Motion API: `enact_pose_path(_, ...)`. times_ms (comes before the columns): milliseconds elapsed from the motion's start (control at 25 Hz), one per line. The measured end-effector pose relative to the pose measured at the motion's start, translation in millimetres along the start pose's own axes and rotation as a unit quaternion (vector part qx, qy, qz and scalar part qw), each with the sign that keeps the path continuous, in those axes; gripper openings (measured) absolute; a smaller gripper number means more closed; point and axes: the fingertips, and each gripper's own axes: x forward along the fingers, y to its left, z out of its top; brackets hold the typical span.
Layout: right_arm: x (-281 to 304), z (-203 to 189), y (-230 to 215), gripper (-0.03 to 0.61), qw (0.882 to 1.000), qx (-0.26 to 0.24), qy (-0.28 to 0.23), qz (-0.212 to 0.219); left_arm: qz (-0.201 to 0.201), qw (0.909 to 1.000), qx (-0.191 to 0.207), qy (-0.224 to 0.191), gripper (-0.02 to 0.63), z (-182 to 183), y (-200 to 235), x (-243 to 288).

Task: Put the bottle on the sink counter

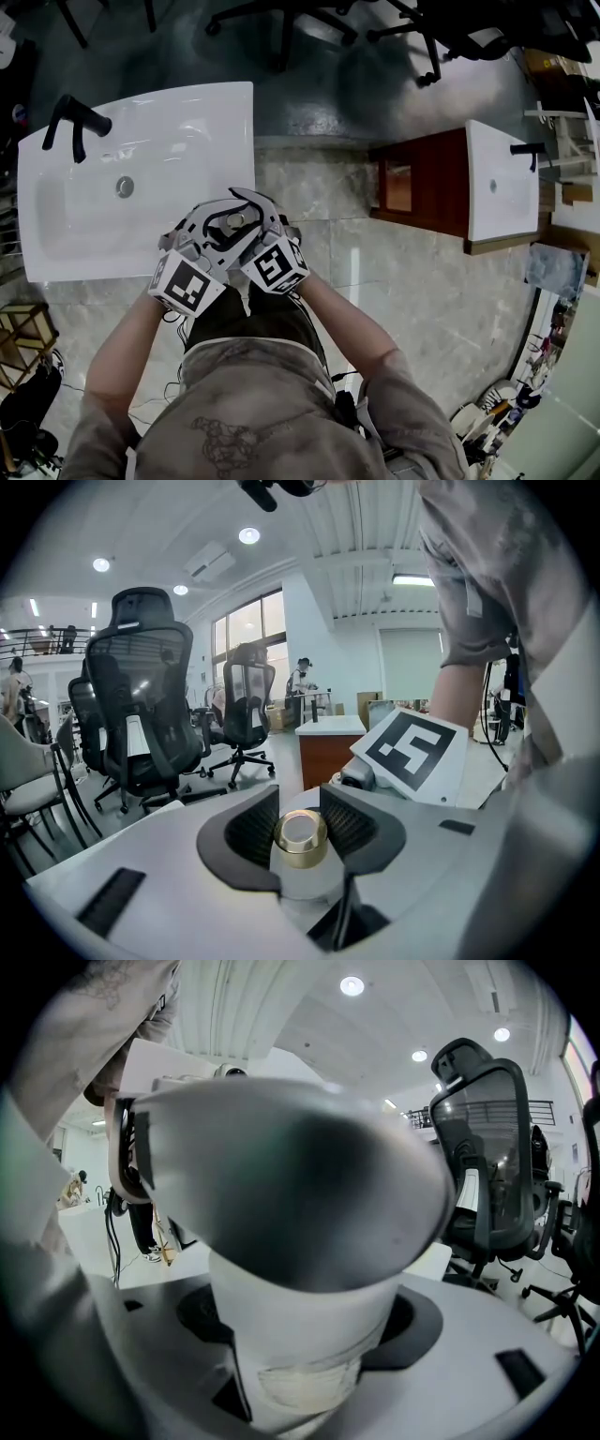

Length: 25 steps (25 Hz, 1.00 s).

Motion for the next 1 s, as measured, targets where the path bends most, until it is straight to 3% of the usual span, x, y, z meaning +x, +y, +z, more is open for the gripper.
enact_pose_path(560,-1,-12,5,0.331,0.999,0.002,-0.003,0.032,-0.018,0.9997,-0.001,0.015,0.14,-9,-8,9)
enact_pose_path(1000,6,-15,10,0.331,0.997,-0.042,0.018,0.055,-0.004,0.9992,0.01,0.038,0.137,-12,-6,6)
